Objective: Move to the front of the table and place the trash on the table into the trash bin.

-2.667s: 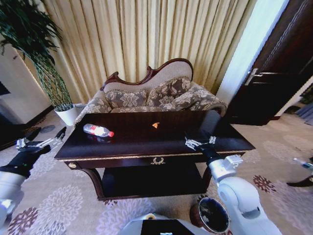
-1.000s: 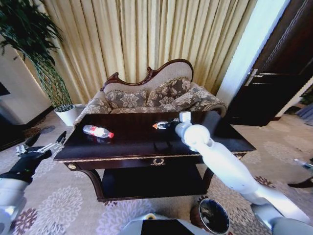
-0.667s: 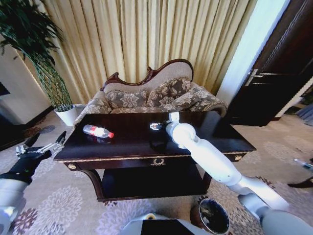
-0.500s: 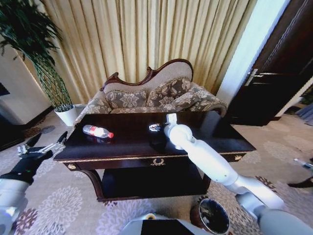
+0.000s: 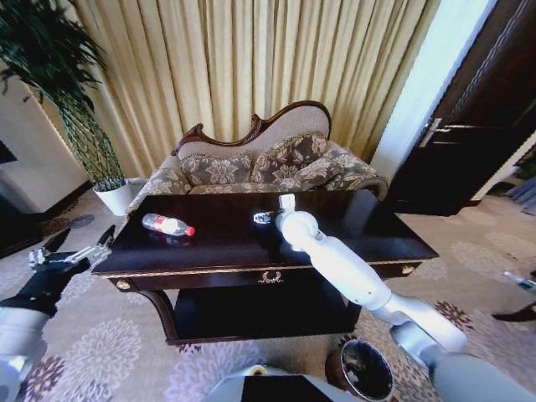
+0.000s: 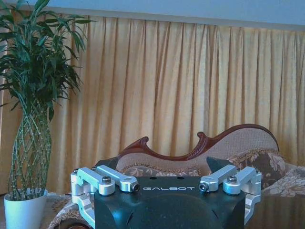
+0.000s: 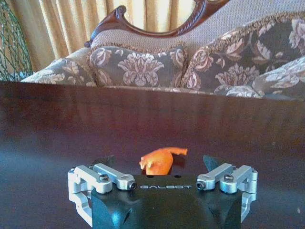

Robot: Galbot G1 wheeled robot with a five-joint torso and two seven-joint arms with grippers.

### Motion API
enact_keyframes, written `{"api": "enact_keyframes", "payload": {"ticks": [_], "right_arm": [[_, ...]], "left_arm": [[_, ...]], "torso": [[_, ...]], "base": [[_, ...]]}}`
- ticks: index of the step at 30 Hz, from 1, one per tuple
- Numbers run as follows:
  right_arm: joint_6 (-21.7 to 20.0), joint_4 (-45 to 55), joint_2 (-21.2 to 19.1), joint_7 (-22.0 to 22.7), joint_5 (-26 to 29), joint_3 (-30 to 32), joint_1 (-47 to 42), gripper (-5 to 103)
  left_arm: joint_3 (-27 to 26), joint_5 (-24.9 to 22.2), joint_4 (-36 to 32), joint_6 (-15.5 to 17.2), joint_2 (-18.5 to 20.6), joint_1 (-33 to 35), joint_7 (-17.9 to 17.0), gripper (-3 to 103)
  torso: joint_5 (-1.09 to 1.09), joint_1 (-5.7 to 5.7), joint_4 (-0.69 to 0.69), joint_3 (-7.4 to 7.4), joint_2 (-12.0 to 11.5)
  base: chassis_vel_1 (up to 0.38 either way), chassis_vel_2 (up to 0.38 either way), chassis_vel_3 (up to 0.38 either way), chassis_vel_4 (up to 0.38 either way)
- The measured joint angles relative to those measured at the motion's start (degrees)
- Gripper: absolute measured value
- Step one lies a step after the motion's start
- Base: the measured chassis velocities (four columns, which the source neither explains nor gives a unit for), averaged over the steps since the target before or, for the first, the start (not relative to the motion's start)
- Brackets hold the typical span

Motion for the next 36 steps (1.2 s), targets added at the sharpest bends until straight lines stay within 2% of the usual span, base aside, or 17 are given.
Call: {"api": "enact_keyframes", "payload": {"ticks": [6, 9, 11, 14, 16, 17, 20, 21, 24, 26, 29, 30, 32, 33, 36], "right_arm": [[0.0, 0.0, -0.1, -0.1, -0.3, 0.1, -0.8, 102], [0.0, 0.0, -0.1, -0.1, -0.8, 0.2, -1.1, 98], [0.0, 0.0, 0.0, -0.1, -1.3, 0.2, -1.4, 88], [0.1, 0.1, -0.1, 0.0, -1.7, 0.2, -1.7, 83], [0.3, 0.3, -0.2, -0.1, -2.0, 0.4, -2.1, 72], [0.3, 0.3, -0.2, -0.1, -2.0, 0.4, -2.1, 72], [0.4, 0.6, -0.6, -0.5, -2.4, 0.6, -2.5, 56], [0.4, 0.6, -0.6, -0.5, -2.4, 0.6, -2.5, 56], [0.4, 0.9, -0.8, -0.9, -2.7, 0.7, -2.7, 39], [0.4, 0.9, -0.8, -1.0, -2.7, 0.7, -2.8, 39], [0.4, 1.2, -0.9, -1.3, -2.6, 0.8, -3.0, 23], [0.4, 1.2, -0.9, -1.3, -2.6, 0.8, -3.0, 23], [0.8, 1.5, -1.0, -1.9, -2.6, 0.8, -3.2, 13], [0.8, 1.5, -1.0, -1.9, -2.6, 0.8, -3.2, 13], [2.8, 2.1, -1.0, -3.8, -2.9, 1.8, -4.0, 1]], "left_arm": [[0.3, 0.0, 0.0, 0.0, 0.2, -0.2, 0.0, 100], [0.4, -0.2, 0.1, 0.0, 0.2, -0.2, 0.1, 100], [0.5, -0.5, 0.0, 0.0, 0.2, -0.3, 0.1, 100], [0.5, -0.5, 0.0, 0.0, 0.2, -0.4, 0.1, 100], [0.5, -0.6, 0.0, 0.0, 0.3, -0.4, 0.2, 100], [0.5, -0.6, 0.0, 0.0, 0.3, -0.4, 0.2, 100], [0.5, -0.6, -0.1, 0.0, 0.3, -0.3, 0.3, 100], [0.5, -0.6, -0.1, 0.0, 0.3, -0.3, 0.3, 100], [0.5, -1.0, -0.1, 0.0, 0.4, -0.3, 0.3, 100], [0.4, -1.1, -0.1, 0.0, 0.4, -0.3, 0.3, 100], [0.3, -1.1, -0.1, 0.0, 0.4, -0.2, 0.3, 100], [0.3, -1.1, -0.1, 0.0, 0.4, -0.2, 0.3, 100], [0.3, -1.1, -0.1, 0.0, 0.4, -0.2, 0.4, 100], [0.3, -1.1, -0.1, 0.0, 0.4, -0.2, 0.4, 100], [0.3, -1.1, -0.1, 0.0, 0.2, -0.3, 0.4, 100]], "torso": [[0.0, 0.0, 0.0, 0.0, 0.0], [0.0, -0.01, 0.0, 0.0, 0.0], [0.0, -0.01, 0.0, 0.0, 0.0], [0.0, -0.01, 0.0, -0.01, 0.0], [0.0, -0.01, 0.0, -0.01, 0.0], [0.0, -0.01, 0.0, -0.01, 0.0], [0.0, -0.01, 0.0, -0.01, 0.0], [0.0, -0.01, 0.0, -0.01, 0.0], [0.0, -0.01, 0.0, -0.01, 0.0], [0.0, -0.01, 0.0, -0.01, 0.0], [0.0, -0.01, 0.01, -0.01, 0.0], [0.0, -0.01, 0.01, -0.01, 0.0], [0.0, -0.01, 0.0, 0.0, 0.0], [0.0, -0.01, 0.0, 0.0, 0.0], [0.0, 0.0, 0.01, 0.01, 0.0]], "base": [[0.0, 0.0, 0.0, 0.0], [0.0, 0.0, 0.0, 0.0], [0.0, 0.0, 0.0, 0.0], [0.0, 0.0, 0.0, 0.0], [0.0, 0.0, 0.0, 0.0], [0.0, 0.0, 0.0, 0.0], [0.0, 0.0, 0.0, 0.0], [0.0, 0.0, 0.0, 0.0], [0.0, 0.0, 0.0, 0.0], [0.0, 0.0, 0.0, 0.0], [0.0, 0.0, 0.0, 0.0], [0.0, 0.0, 0.0, 0.0], [0.0, 0.0, 0.0, 0.0], [0.0, 0.0, 0.0, 0.0], [0.0, 0.0, 0.0, 0.0]]}}
